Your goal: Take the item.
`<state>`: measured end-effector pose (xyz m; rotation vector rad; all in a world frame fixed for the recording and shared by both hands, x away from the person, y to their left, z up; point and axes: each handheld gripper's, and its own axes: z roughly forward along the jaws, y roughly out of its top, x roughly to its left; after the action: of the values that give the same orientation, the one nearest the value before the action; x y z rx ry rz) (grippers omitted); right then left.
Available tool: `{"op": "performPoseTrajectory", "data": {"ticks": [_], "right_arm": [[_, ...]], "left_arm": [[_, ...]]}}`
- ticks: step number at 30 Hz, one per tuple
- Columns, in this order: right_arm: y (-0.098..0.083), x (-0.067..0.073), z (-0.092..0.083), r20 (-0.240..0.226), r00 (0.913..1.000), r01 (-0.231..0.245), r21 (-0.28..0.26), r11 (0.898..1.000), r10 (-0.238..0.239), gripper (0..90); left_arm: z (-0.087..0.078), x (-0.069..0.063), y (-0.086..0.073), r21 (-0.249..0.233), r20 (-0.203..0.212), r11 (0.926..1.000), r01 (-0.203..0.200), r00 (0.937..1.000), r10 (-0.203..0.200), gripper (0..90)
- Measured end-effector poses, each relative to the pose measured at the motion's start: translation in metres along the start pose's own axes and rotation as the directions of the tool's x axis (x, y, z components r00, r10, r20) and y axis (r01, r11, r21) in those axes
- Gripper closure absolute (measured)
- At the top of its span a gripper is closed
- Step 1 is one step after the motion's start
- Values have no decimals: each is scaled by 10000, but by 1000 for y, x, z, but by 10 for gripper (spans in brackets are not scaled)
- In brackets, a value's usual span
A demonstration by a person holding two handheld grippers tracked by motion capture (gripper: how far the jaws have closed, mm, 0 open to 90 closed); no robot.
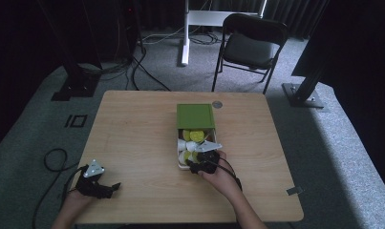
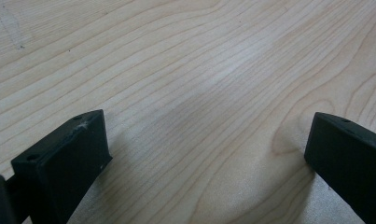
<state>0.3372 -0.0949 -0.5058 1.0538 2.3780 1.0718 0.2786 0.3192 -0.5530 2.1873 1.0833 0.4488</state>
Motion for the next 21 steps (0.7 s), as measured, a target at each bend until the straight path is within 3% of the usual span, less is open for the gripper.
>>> {"op": "performPoseTrajectory", "data": {"ticks": [10,21], "right_arm": [[0,-1,-2,-20,9994,340,-160,9993,-340,394],[13,-5,-21,-119,9998,173,-830,9964,-184,394]], "left_arm": [[0,0,0,-6,0,10000,9,10000,-9,5],[0,0,0,-14,3,10000,19,10000,-19,5]]}}
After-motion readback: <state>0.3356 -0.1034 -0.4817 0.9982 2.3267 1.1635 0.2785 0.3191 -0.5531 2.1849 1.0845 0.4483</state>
